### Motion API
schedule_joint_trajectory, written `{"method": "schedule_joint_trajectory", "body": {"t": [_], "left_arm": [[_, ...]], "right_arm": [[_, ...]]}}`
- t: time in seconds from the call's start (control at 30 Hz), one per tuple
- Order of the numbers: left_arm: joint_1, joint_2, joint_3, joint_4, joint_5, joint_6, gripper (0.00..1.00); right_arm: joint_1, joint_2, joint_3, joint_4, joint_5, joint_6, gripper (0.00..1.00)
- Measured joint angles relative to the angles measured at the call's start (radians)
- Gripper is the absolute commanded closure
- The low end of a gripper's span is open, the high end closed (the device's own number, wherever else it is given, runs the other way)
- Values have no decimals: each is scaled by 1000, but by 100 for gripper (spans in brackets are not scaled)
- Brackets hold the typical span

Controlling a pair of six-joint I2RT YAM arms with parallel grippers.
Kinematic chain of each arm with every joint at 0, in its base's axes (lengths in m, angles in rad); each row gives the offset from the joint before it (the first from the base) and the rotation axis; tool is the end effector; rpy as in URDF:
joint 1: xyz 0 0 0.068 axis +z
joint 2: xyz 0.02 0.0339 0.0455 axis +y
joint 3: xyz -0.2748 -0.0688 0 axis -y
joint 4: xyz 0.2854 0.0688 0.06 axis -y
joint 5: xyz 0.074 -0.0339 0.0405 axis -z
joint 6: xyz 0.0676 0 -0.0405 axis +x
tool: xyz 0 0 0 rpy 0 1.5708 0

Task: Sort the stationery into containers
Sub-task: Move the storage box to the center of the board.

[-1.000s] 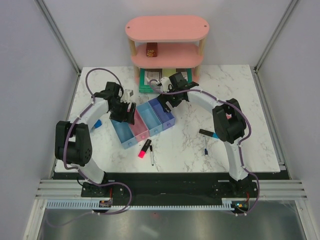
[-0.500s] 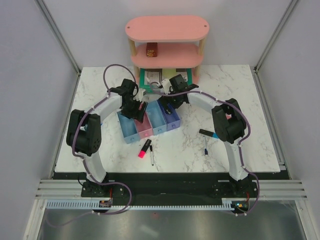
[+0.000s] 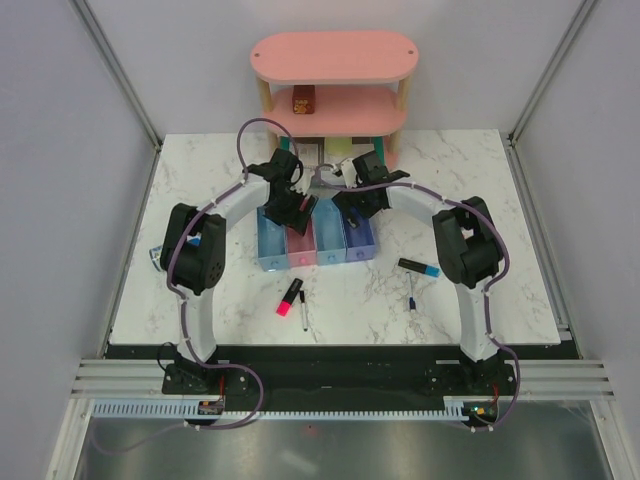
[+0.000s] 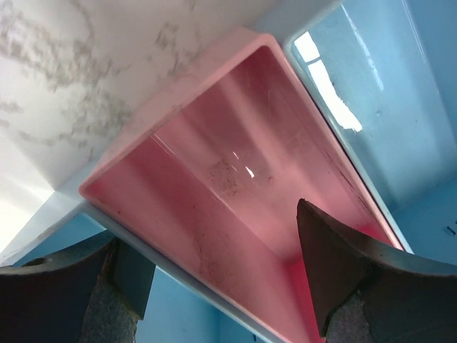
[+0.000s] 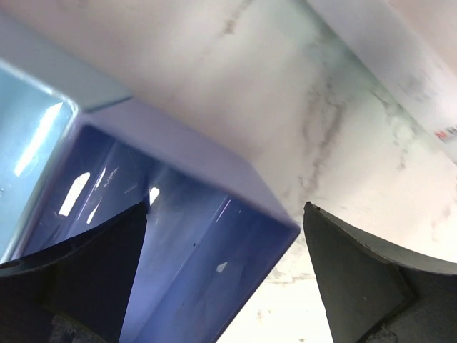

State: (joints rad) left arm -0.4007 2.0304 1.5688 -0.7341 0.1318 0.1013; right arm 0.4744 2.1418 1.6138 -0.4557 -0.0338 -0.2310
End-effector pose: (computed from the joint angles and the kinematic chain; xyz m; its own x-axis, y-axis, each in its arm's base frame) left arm 0.4347 -0.1938 0.1552 -0.8088 0.4515 -0.3768 0.5154 0.8527 -0.0846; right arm 0.4648 0.2413 0.1349 -0.6126 -0.5718 -0.5457 -0.6302 0.7700 -0.0994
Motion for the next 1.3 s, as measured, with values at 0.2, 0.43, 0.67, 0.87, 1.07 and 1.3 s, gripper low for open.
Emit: {"method": "schedule_joint_trajectory", "body": {"t": [0.2,0.43,0.67,0.87,1.07,1.3], "left_arm": [[-39,72,88,-13,0,0,18],[-71,138,192,-46,0,0,18],[-96,174,250,-59,-2,0,18],[-120,179,259,-72,-8,0,18],[-132,211,312,-98,-29,0,18],[-132,265,400,-117,-53,1,17]], "right_arm": [[-25,-26,-21,1,63,8,2],[-47,-60,-32,2,114,19,2],[-76,-60,-37,8,138,26,2],[-96,-60,-36,7,145,25,2],[-113,-22,19,3,150,23,2],[-122,25,90,4,176,18,2]]}}
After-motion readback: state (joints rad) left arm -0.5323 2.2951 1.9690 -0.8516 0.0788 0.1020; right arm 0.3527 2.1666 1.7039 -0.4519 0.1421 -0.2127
